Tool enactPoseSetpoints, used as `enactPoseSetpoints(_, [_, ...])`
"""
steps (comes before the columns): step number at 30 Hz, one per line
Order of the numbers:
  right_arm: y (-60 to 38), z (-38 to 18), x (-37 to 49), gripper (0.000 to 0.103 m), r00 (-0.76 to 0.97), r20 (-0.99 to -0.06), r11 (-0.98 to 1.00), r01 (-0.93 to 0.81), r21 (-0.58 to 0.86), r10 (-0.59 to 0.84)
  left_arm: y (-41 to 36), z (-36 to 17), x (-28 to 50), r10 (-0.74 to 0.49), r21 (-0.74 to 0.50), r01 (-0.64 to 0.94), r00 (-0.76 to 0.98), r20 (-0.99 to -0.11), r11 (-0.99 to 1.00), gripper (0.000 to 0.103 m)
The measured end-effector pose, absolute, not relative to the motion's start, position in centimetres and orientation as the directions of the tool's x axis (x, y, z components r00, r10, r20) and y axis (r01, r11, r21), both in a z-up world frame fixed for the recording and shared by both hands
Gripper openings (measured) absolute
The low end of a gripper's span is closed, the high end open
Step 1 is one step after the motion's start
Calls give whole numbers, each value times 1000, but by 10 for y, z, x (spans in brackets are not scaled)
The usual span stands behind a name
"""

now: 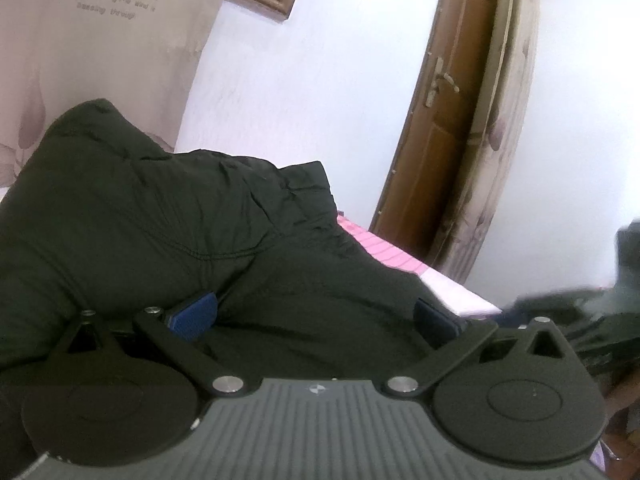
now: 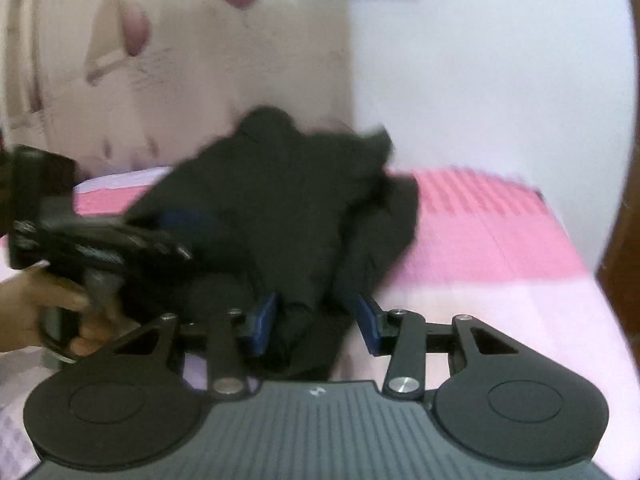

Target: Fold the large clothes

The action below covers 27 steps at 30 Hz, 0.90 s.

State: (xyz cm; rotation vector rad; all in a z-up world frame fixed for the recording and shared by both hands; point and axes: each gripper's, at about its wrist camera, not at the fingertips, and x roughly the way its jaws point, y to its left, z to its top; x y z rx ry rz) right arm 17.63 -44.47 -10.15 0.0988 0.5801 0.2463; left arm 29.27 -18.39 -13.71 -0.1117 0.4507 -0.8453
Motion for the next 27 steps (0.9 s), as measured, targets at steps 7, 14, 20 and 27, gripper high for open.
enactPoseSetpoints(7, [-456,-135,195,44,784,-553,941,-116,318,284,-169,-137,279,-715,-257,668,634,-295,698,101])
enactPoseSetpoints(14, [-446,-130,200,37,792,-552,957,-141,254,262,-131,-127,255,-668,-262,617,714,-210,742,103])
enactPoseSetpoints(20, [-447,-132,222,33,805,-533,963,-174,205,259,-101,-126,266,-665,-339,582,710,-231,739,103])
enactPoseSetpoints(27, [-461,-151,220,37,788,-542,942,-139,306,293,-114,-131,260,-649,-225,608,704,-288,761,103])
